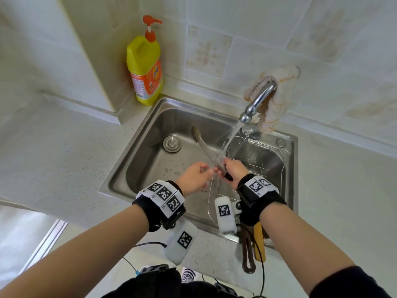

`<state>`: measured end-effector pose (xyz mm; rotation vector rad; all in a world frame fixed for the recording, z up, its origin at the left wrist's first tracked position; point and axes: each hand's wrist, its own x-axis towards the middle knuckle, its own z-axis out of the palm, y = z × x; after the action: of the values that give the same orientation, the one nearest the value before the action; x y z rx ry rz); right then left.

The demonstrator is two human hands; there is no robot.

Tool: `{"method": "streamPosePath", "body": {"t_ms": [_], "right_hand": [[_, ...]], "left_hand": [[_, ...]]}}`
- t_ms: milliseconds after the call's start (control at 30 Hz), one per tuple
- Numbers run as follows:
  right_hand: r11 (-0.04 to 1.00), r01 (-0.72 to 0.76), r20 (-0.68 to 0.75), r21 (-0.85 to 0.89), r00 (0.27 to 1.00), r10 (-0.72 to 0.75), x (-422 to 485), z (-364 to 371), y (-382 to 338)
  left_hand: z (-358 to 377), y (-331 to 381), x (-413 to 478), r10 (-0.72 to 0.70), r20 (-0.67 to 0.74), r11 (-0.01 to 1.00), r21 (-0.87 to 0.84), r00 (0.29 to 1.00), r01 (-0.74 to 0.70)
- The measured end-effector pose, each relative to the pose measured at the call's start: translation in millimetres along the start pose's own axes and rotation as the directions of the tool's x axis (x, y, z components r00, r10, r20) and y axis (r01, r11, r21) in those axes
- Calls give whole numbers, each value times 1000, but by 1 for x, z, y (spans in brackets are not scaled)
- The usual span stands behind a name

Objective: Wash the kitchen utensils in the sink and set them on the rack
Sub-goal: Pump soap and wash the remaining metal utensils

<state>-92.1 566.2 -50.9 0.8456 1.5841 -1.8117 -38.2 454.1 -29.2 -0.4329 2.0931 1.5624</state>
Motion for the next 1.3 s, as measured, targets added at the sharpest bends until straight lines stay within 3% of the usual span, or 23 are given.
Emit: {"method": "streamPosePath", "body": {"t_ms": [133, 200, 300, 500, 600, 633, 700, 767, 833, 933, 1100, 1300], "right_hand": [[990, -48, 61, 129, 997, 41, -8, 3, 4], [999, 5, 62, 44, 998, -8, -14, 9, 19], [987, 79, 102, -141, 993, -65, -21, 18, 36], [941, 139, 244, -308, 968, -63, -42, 23, 45], [927, 129, 261, -353, 965, -35, -54, 26, 57], [929, 124, 272, -348, 962, -27, -58, 28, 61], [930, 124, 319, -345, 948, -8, -65, 36, 69], [904, 153, 369, -400, 930, 6, -73, 48, 77], [864, 208, 391, -458, 920, -14, -80, 57, 83], [833, 258, 395, -489, 917, -52, -87, 64, 87], [760, 305, 441, -575, 897, -26, -90, 69, 91], [778, 241, 451, -580, 890, 61, -76, 59, 81]], "left_hand": [[-5, -19, -6, -4, -105, 1000, 29, 994, 7], [-14, -36, -11, 1, -150, 997, 79, 989, 11], [-29, -60, -23, -27, -110, 970, 237, 994, 53], [-58, -100, -50, -145, -84, 794, 584, 986, 167], [-67, -110, -57, -159, -29, 785, 602, 987, 144], [-68, -110, -60, -127, -16, 832, 543, 992, 115], [-62, -102, -64, -103, 8, 969, 227, 995, 99], [-56, -87, -68, -35, 16, 994, -107, 999, 37], [-53, -72, -70, 58, -30, 943, -325, 998, -65], [-54, -65, -67, 90, -126, 859, -493, 988, -141], [-65, -55, -54, -136, -243, 591, -798, 960, -119], [-65, -44, -45, -174, -142, 465, -884, 975, -46]]}}
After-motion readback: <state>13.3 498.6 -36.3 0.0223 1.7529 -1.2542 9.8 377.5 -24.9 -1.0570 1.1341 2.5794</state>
